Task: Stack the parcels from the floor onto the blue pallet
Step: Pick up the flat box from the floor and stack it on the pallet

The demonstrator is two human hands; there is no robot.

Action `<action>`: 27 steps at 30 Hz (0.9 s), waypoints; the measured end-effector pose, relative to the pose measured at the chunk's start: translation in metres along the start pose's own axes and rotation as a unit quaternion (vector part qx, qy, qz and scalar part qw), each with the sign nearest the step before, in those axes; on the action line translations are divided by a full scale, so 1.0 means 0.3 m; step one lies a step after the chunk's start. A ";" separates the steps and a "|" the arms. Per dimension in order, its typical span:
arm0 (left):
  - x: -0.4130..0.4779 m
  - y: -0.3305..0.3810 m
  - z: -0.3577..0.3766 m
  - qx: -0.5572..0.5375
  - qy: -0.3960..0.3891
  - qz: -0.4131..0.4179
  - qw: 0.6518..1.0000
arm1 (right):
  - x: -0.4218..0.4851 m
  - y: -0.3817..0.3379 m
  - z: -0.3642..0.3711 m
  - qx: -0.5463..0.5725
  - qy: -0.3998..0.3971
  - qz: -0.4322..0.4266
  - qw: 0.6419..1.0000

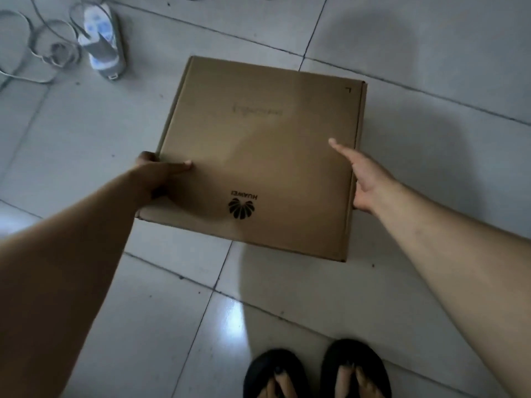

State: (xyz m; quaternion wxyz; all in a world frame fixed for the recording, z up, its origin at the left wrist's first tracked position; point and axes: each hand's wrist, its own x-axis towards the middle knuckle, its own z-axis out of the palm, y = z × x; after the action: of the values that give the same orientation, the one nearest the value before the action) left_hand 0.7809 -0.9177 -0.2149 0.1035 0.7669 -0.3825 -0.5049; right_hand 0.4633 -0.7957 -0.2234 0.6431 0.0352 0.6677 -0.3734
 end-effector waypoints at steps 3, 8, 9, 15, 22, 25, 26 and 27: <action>-0.213 0.076 -0.027 -0.011 -0.031 -0.017 0.999 | -0.223 -0.048 -0.090 -0.029 0.040 -0.011 0.999; -0.599 0.338 -0.080 -0.013 -0.079 -0.012 0.997 | -0.680 -0.226 -0.267 -0.068 0.107 -0.050 0.991; -0.673 0.409 -0.079 -0.008 -0.090 -0.001 0.996 | -0.773 -0.275 -0.304 -0.052 0.117 -0.059 0.990; -1.019 0.810 0.056 0.035 -0.192 0.089 0.977 | -1.220 -0.426 -0.570 0.092 0.217 -0.106 0.966; -1.534 1.050 0.436 0.086 -0.343 0.198 0.914 | -1.743 -0.275 -0.997 0.265 0.318 -0.205 0.887; -1.883 1.054 0.644 0.123 -0.418 0.235 0.869 | -2.037 -0.101 -1.206 0.284 0.378 -0.227 0.852; -2.014 1.034 0.710 0.139 -0.443 0.249 0.850 | -2.145 -0.028 -1.272 0.281 0.411 -0.222 0.838; -2.148 1.004 0.772 0.156 -0.470 0.261 0.829 | -2.256 0.049 -1.337 0.282 0.447 -0.212 0.822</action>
State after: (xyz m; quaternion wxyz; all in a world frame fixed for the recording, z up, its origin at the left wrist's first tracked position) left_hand 0.3106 -0.6265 0.2886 -0.0815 0.3148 -0.6443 -0.6922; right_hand 0.2527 -0.2737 0.3265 0.1409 0.2358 0.7389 -0.6153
